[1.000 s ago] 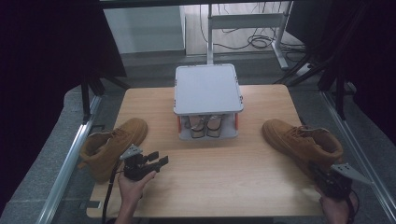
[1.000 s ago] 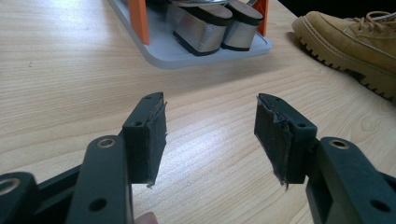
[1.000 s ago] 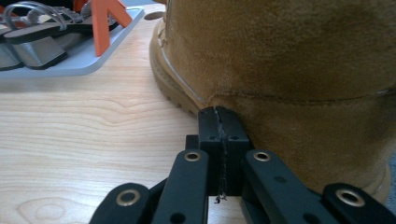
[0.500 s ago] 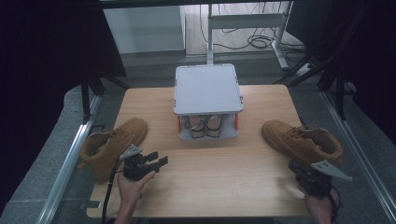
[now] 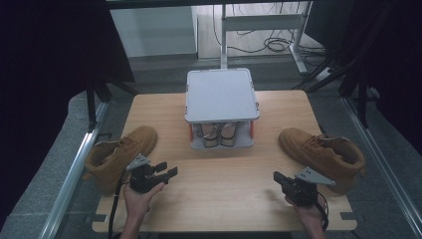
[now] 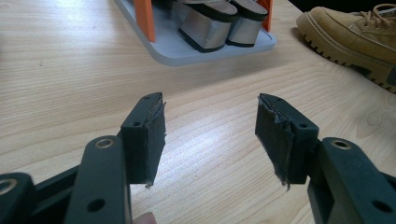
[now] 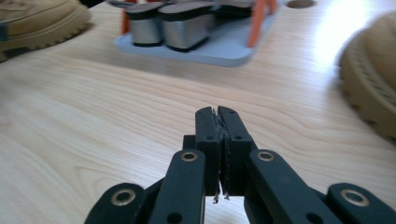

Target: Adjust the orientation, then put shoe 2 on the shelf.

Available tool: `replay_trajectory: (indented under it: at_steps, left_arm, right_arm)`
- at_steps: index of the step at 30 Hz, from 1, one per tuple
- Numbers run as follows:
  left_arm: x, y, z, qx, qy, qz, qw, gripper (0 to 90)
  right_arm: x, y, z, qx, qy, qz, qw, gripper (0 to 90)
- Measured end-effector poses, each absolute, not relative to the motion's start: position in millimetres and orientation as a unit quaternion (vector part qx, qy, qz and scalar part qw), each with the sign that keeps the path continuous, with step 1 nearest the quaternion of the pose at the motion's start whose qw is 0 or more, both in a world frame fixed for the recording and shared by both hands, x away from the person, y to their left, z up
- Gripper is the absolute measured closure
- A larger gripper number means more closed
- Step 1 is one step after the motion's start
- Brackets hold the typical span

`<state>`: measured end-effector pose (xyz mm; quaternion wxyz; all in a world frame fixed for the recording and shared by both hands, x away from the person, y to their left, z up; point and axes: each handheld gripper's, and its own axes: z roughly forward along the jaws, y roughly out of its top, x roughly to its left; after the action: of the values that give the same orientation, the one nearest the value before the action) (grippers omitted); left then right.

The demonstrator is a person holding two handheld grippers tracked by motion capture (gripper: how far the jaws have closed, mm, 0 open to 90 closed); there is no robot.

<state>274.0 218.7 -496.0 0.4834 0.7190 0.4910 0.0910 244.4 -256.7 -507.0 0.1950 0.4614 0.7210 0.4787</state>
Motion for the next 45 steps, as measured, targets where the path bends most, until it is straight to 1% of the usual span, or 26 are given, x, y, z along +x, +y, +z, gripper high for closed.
replay_trajectory:
  at_steps: [5, 8, 11, 14, 19, 23, 25, 28, 32, 36, 40, 45]
  left_arm:
    - [273.0, 220.2, -494.6, 0.722, 0.492, 0.085, 0.479, 44.1]
    - [270.5, 221.5, -491.5, 0.726, 0.491, 0.094, 0.472, 44.5]
    - [266.4, 223.2, -482.0, 0.732, 0.482, 0.116, 0.467, 43.8]
    - [263.4, 226.4, -472.5, 0.732, 0.476, 0.123, 0.471, 42.7]
    - [259.1, 233.6, -461.5, 0.729, 0.478, 0.133, 0.471, 39.9]
    - [258.4, 242.5, -446.1, 0.728, 0.481, 0.146, 0.466, 41.1]
    - [258.2, 248.7, -435.3, 0.724, 0.481, 0.148, 0.471, 41.5]
    - [257.3, 261.2, -415.6, 0.724, 0.479, 0.170, 0.467, 41.7]
    - [258.9, 279.0, -401.8, 0.713, 0.489, 0.194, 0.463, 42.1]
    - [263.6, 301.6, -395.0, 0.707, 0.506, 0.215, 0.445, 42.4]
    - [268.1, 329.0, -388.9, 0.696, 0.526, 0.222, 0.436, 42.0]
    - [273.8, 357.8, -388.4, 0.684, 0.551, 0.229, 0.419, 41.7]
  right_arm:
    - [243.9, -242.2, -506.2, 0.447, 0.726, 0.487, 0.189, 87.2]
    - [243.7, -236.5, -506.8, 0.442, 0.728, 0.490, 0.183, 86.4]
    - [244.4, -232.8, -508.1, 0.438, 0.733, 0.490, 0.174, 83.2]
    - [244.0, -232.4, -507.9, 0.437, 0.731, 0.495, 0.174, 81.8]
    - [244.6, -237.0, -507.6, 0.440, 0.725, 0.505, 0.161, 74.4]
    - [244.1, -237.3, -511.3, 0.444, 0.728, 0.498, 0.157, 66.4]
    - [243.7, -238.2, -512.6, 0.446, 0.731, 0.491, 0.160, 62.9]
    - [243.3, -239.2, -513.4, 0.450, 0.728, 0.491, 0.160, 60.6]
    - [244.3, -237.2, -514.8, 0.454, 0.729, 0.486, 0.160, 56.5]
    - [244.9, -234.6, -515.6, 0.457, 0.731, 0.482, 0.158, 53.7]
    - [244.2, -234.2, -517.0, 0.460, 0.733, 0.474, 0.164, 51.4]
    - [243.9, -235.7, -518.7, 0.468, 0.729, 0.471, 0.163, 50.9]
